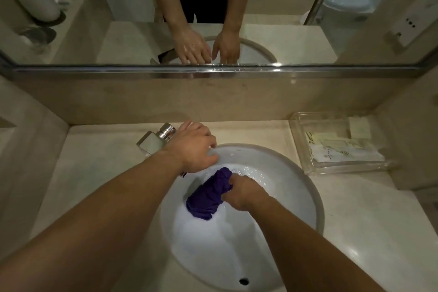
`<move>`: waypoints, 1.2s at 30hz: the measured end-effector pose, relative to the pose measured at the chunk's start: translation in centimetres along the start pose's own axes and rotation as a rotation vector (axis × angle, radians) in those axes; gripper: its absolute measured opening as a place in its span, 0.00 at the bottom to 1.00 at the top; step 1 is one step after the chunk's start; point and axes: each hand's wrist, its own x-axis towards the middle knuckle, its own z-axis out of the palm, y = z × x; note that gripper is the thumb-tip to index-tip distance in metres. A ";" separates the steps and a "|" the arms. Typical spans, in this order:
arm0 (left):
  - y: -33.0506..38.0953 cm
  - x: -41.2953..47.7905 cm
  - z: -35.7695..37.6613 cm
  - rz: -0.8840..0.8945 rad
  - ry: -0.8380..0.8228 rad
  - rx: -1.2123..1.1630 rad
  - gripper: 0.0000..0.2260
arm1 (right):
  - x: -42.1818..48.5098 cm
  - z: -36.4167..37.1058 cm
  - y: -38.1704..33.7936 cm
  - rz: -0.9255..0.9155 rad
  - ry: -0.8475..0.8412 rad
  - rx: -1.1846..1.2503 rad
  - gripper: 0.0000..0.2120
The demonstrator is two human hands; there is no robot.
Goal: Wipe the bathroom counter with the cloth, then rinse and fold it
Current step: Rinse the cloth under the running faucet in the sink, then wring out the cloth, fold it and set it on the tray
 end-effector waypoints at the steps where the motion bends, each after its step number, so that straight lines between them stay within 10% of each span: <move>1: -0.1 0.3 0.5 -0.010 -0.005 -0.018 0.19 | 0.9 0.7 0.0 0.018 0.016 0.006 0.29; 6: -0.5 0.5 2.1 -0.037 0.097 -0.039 0.20 | 5.0 3.8 -0.5 0.025 0.040 -0.074 0.55; 11: -0.3 0.8 2.0 -0.041 0.057 -0.037 0.20 | 7.6 7.8 -3.5 0.020 -0.050 -0.116 0.60; 26: -0.4 0.4 2.4 -0.026 0.159 -0.012 0.21 | 11.9 8.7 1.4 -0.192 0.401 -0.134 0.19; 36: 0.0 0.4 2.1 -0.037 0.166 0.050 0.18 | 6.0 3.0 0.8 -0.216 0.218 0.653 0.16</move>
